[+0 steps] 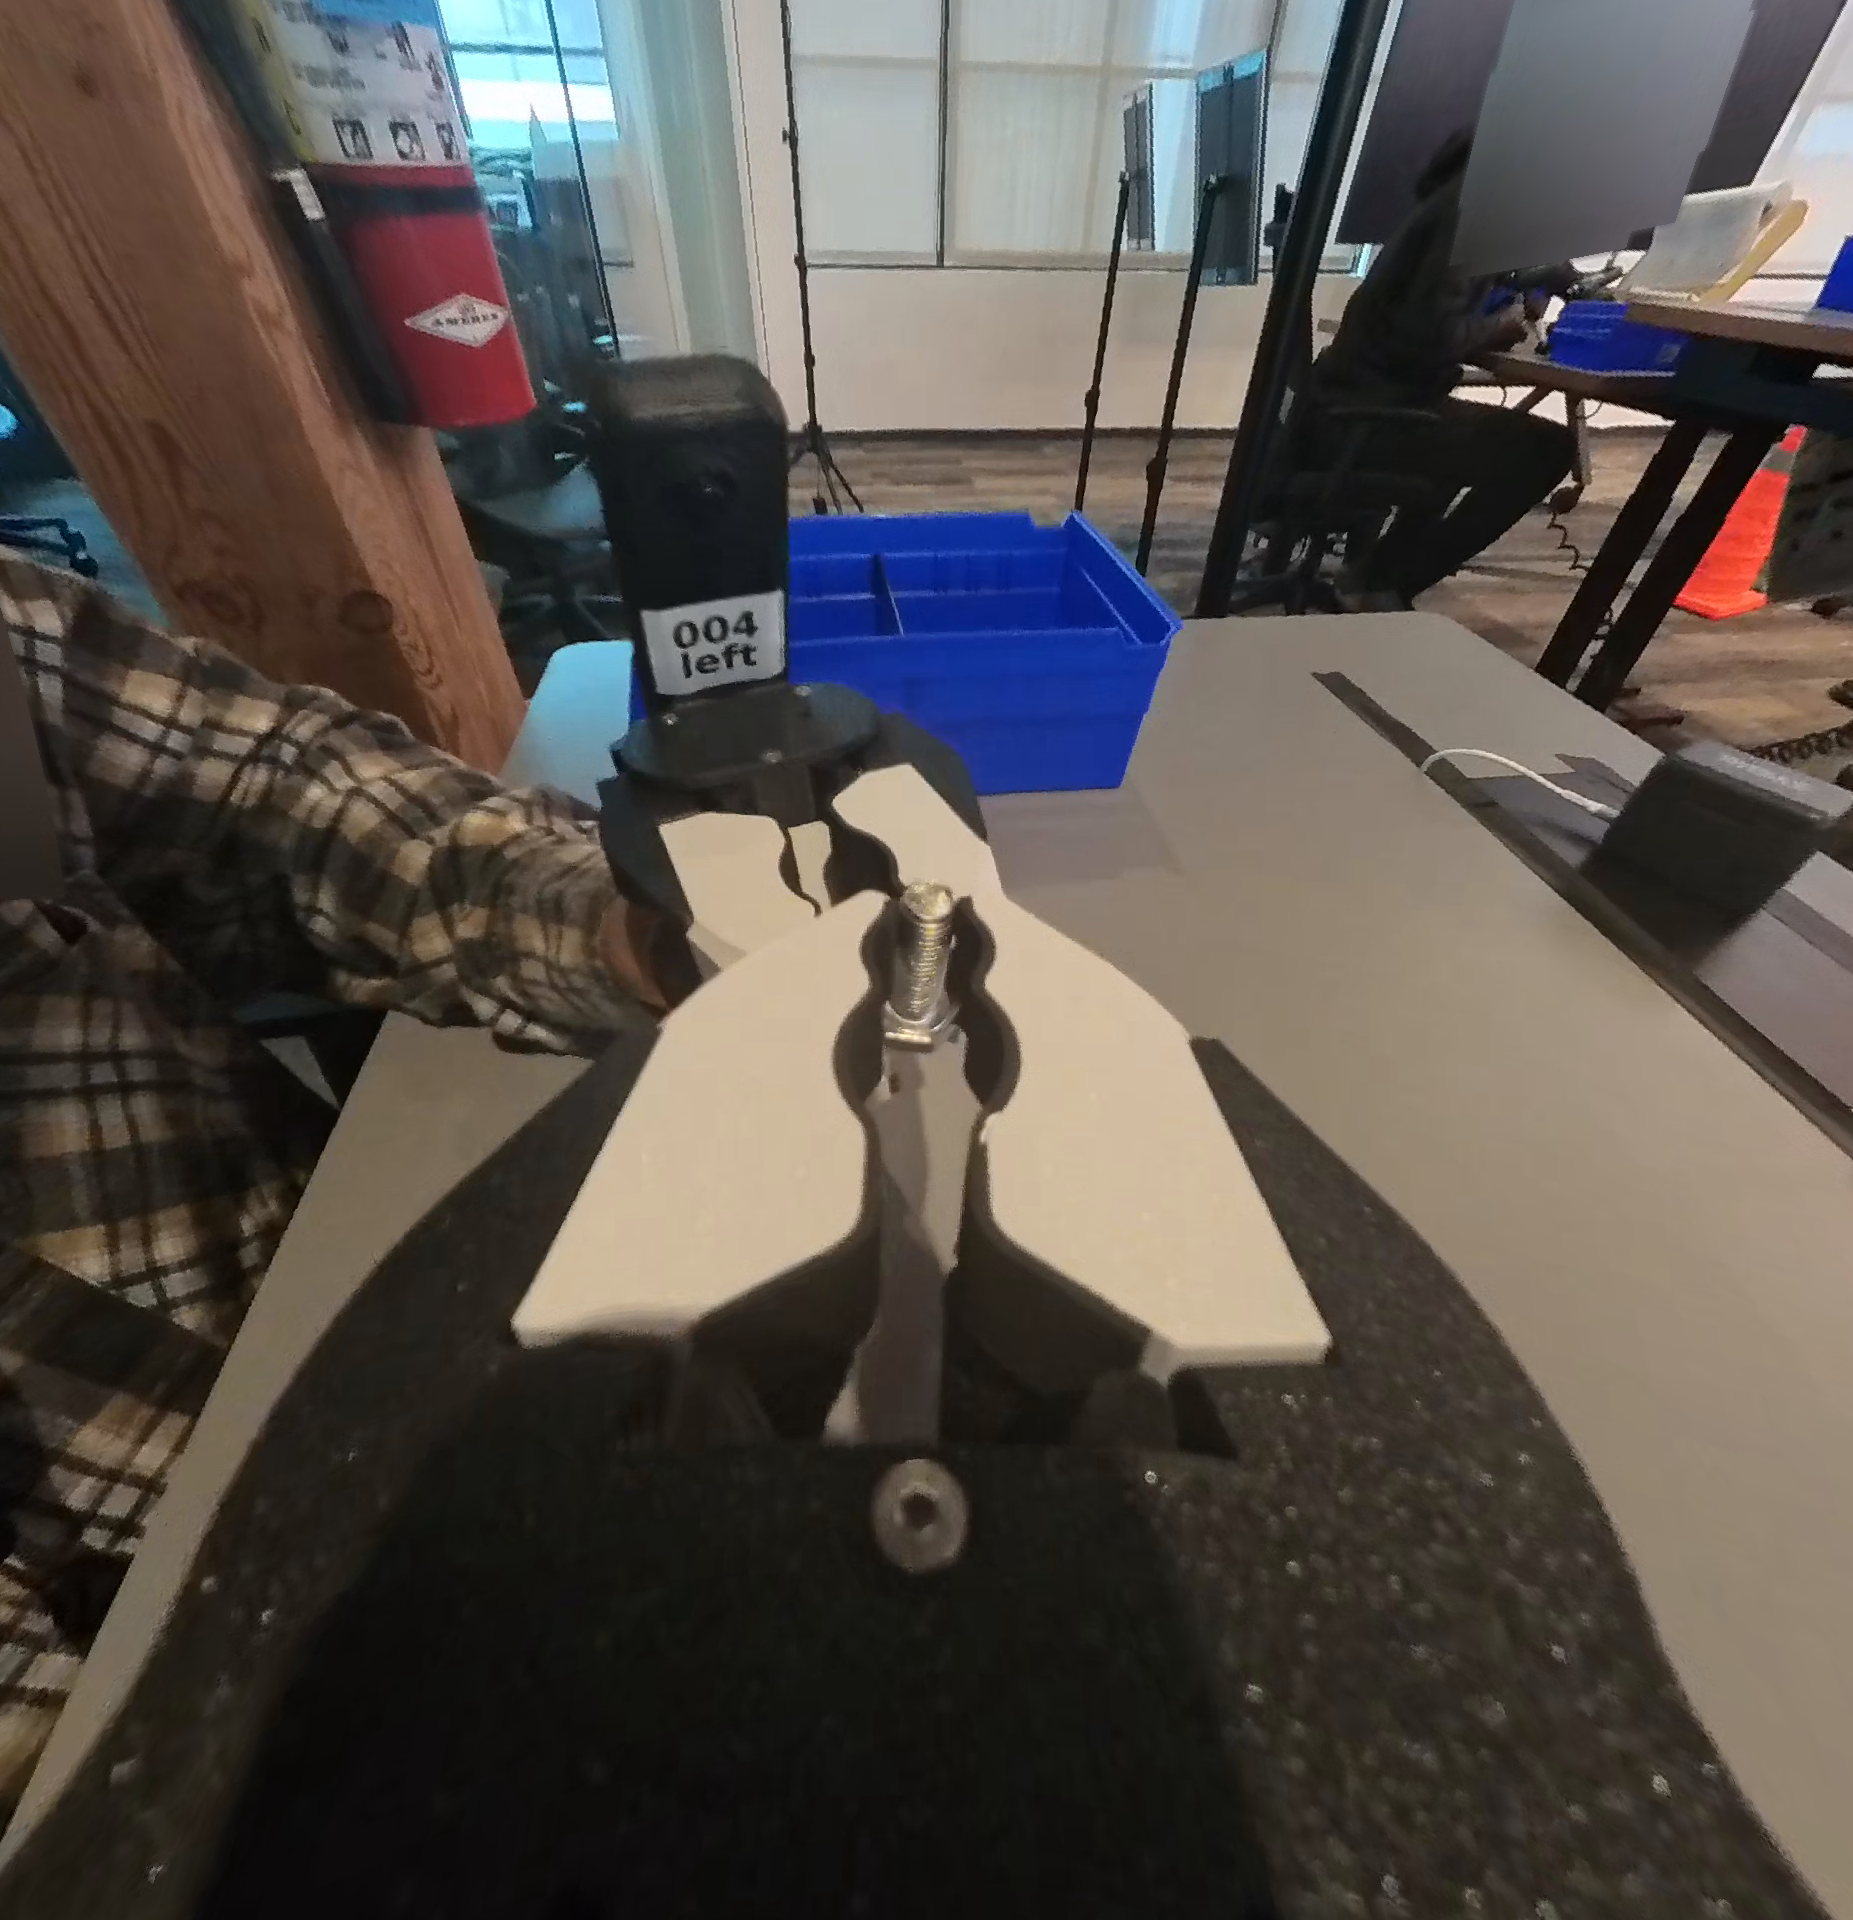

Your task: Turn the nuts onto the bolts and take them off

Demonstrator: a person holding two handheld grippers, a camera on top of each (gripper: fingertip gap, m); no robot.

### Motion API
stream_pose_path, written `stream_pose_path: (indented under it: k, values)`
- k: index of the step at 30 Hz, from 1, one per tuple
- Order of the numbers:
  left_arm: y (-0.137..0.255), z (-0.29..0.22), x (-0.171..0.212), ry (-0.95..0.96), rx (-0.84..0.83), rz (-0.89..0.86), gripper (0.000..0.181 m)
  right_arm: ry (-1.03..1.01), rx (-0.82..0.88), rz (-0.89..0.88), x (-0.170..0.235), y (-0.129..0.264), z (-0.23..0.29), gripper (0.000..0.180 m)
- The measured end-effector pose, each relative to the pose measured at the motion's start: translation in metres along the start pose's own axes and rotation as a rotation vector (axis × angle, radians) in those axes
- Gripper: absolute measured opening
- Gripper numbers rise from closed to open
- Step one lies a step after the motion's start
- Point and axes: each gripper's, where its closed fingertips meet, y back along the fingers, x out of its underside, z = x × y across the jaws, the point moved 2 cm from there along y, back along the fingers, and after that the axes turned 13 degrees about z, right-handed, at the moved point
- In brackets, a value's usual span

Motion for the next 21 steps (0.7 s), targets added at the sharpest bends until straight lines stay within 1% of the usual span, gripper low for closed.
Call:
stream_pose_path:
  k: [6,8,9,12,14,17,21]
  values:
    - [-0.002,0.0,0.001,0.042,0.032,-0.003,0.018,0.013,0.009,0.031,0.001,0.001,-0.002,0.012]
    - [-0.002,0.0,0.001,0.085,0.057,-0.028,0.018,-0.025,0.037,-0.015,-0.003,0.007,-0.009,0.042]
    - [-0.001,0.002,0.001,0.11,0.073,-0.043,0.018,-0.051,0.036,-0.058,-0.006,0.014,-0.013,0.049]
    - [0.005,0.008,-0.001,0.173,0.124,-0.106,0.018,-0.143,0.026,-0.19,-0.006,0.046,-0.03,0.054]
    - [0.009,0.016,0.0,0.226,0.157,-0.142,0.018,-0.175,0.055,-0.213,0.012,0.065,-0.047,0.057]
    - [0.012,0.031,0.007,0.293,0.169,-0.167,0.018,-0.192,0.162,-0.146,0.06,0.081,-0.075,0.061]
    - [0.014,0.042,0.015,0.276,0.119,-0.141,0.017,-0.234,0.252,-0.035,0.119,0.091,-0.096,0.059]
